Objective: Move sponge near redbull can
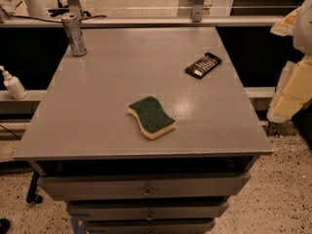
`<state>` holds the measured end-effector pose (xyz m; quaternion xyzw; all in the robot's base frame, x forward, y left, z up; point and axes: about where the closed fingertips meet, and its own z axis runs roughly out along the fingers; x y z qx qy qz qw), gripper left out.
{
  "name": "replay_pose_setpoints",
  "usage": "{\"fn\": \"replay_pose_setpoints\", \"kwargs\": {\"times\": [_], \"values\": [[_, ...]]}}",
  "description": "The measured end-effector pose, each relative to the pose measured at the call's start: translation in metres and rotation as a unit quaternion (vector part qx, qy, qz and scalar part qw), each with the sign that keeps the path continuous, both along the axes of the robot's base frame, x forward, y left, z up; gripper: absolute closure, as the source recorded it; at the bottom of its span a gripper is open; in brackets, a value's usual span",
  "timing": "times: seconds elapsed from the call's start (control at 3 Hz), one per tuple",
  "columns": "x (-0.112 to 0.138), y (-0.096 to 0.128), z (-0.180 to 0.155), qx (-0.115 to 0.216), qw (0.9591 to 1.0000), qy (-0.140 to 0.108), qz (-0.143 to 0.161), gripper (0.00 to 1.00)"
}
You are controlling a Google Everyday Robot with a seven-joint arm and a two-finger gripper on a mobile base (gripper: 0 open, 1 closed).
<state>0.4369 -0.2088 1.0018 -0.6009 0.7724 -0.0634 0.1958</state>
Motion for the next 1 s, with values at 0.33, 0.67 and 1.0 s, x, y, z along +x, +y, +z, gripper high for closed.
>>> {"fn": "replay_pose_setpoints", "kwargs": {"times": [0.33,0.67,1.0], "values": [[0.000,0.000,0.000,0.000,1.0000,0.000,0.000,0.00],[-0.001,0.003,0.000,0.007,1.0000,-0.007,0.002,0.00],[-0.008,0.032,-0.020,0.058,0.9983,-0.005,-0.003,0.00]]}}
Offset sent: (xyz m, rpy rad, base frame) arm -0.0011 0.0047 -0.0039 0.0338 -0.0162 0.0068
